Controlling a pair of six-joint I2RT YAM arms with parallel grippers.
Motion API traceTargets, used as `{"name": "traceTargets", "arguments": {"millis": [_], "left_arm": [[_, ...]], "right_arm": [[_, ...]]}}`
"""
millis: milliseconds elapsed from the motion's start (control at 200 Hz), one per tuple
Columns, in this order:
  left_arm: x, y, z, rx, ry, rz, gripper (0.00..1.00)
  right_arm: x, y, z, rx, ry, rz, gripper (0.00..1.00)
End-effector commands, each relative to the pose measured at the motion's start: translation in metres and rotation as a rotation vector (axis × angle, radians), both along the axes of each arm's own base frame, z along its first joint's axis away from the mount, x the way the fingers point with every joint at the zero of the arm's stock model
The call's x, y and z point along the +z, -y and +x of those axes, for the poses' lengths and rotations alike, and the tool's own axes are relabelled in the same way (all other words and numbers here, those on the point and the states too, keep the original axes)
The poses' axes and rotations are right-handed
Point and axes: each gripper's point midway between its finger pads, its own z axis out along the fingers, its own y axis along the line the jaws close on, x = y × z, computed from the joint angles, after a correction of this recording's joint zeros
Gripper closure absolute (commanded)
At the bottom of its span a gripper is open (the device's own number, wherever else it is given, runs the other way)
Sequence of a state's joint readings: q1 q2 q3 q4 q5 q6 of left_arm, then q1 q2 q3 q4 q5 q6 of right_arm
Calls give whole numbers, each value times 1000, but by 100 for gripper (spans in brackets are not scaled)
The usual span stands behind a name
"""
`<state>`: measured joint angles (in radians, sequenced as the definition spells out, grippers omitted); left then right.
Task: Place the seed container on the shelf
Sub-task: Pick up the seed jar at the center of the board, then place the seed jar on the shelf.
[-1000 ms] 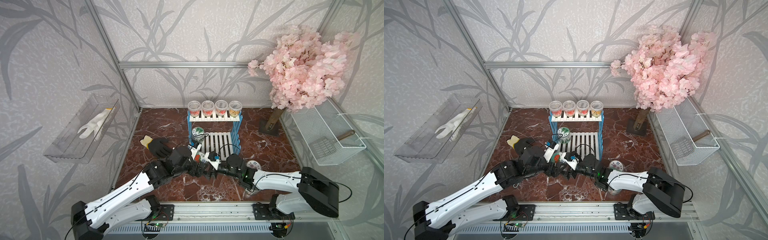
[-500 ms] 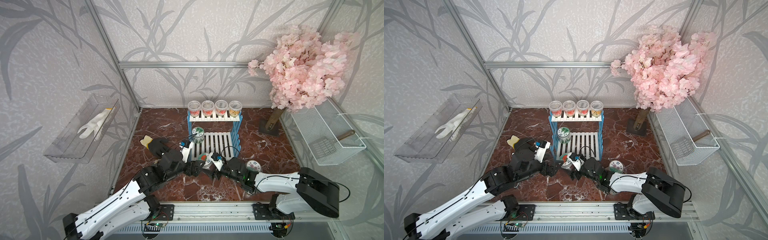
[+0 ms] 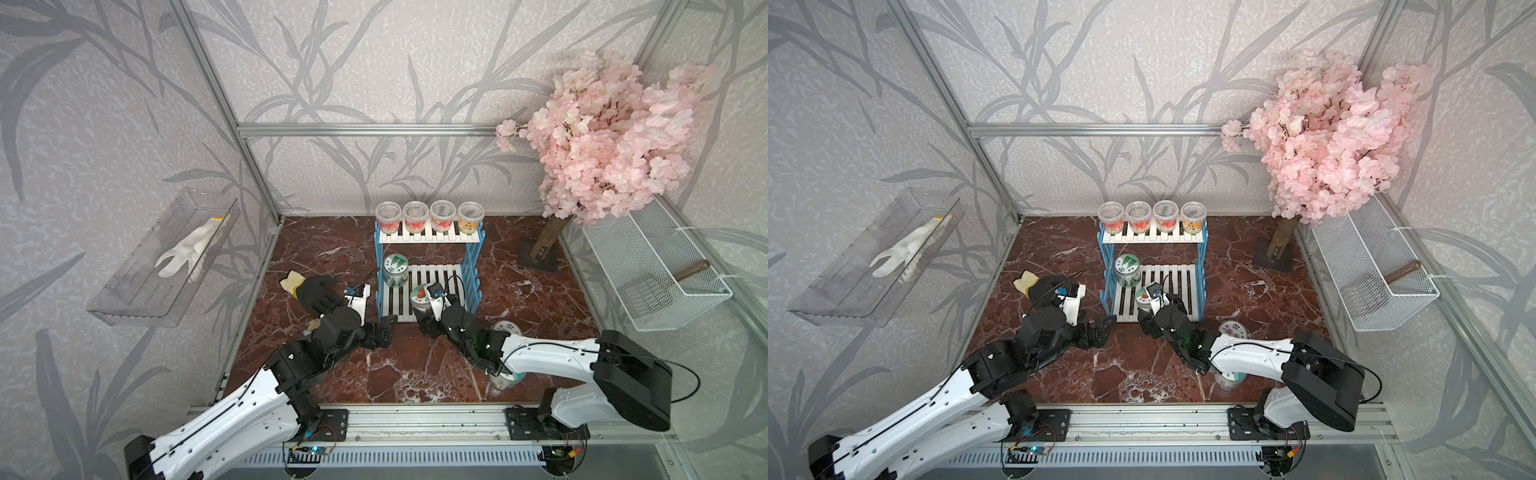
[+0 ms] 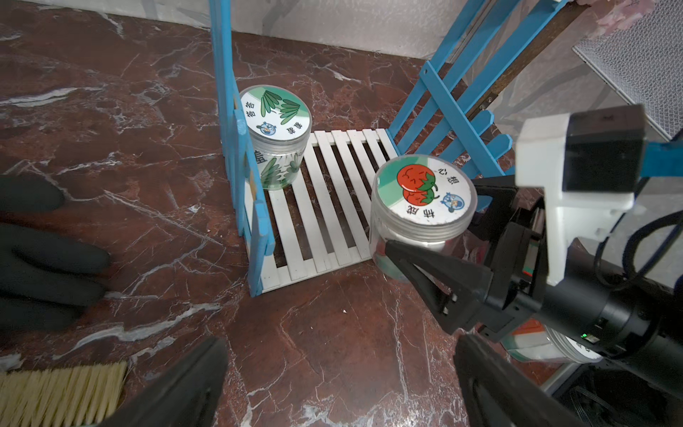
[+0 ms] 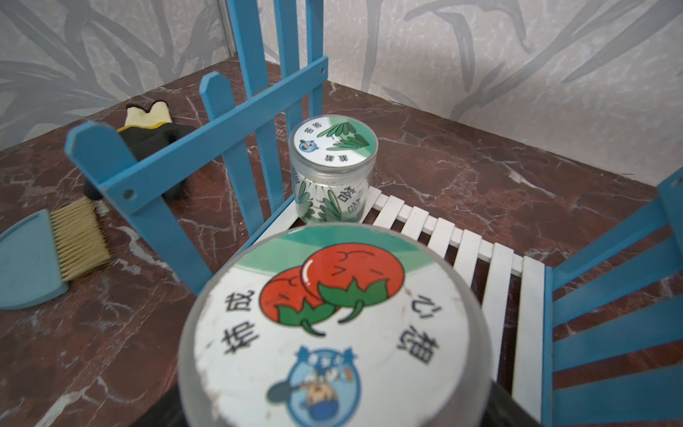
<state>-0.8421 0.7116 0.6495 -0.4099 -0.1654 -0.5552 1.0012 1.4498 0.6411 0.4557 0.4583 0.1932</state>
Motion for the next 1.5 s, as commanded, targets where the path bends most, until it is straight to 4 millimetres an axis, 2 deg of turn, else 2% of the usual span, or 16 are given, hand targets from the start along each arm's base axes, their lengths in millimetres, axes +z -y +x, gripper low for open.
{"name": "traceTargets", "arguments": {"millis": [0, 160, 325, 595, 605, 620, 1055, 1255, 1270, 1290, 1495], "left_arm": [[1, -6, 7, 59, 14, -25, 0], [-2, -7, 5, 59, 9, -22, 0], [-1, -7, 6, 58, 12, -22, 0], [-6, -7, 7, 57, 6, -13, 0], [-5, -6, 7, 57, 6, -14, 0], [-6, -6, 7, 57, 5, -13, 0], [-13, -4, 6, 49, -18, -1, 0], [-16, -3, 6, 45, -27, -1, 0], [-16, -3, 6, 44, -28, -2, 0], [-17, -3, 6, 45, -31, 0, 0], [-17, 1, 5, 26, -43, 4, 0]], "right_arm": [[9, 4, 21, -119, 40, 2, 15], [3, 4, 33, -190, 43, 8, 15], [-13, 6, 44, -248, 27, -19, 15], [-20, 10, 57, -294, 25, 5, 15], [-29, 11, 58, -297, 14, -14, 15], [-31, 11, 58, -299, 12, -18, 15], [-61, 20, 53, -310, -89, -74, 11], [-59, 24, 47, -296, -113, -92, 5], [-48, 23, 47, -293, -103, -72, 5], [-45, 23, 46, -289, -104, -72, 4], [-24, 22, 38, -238, -182, -84, 1]]}}
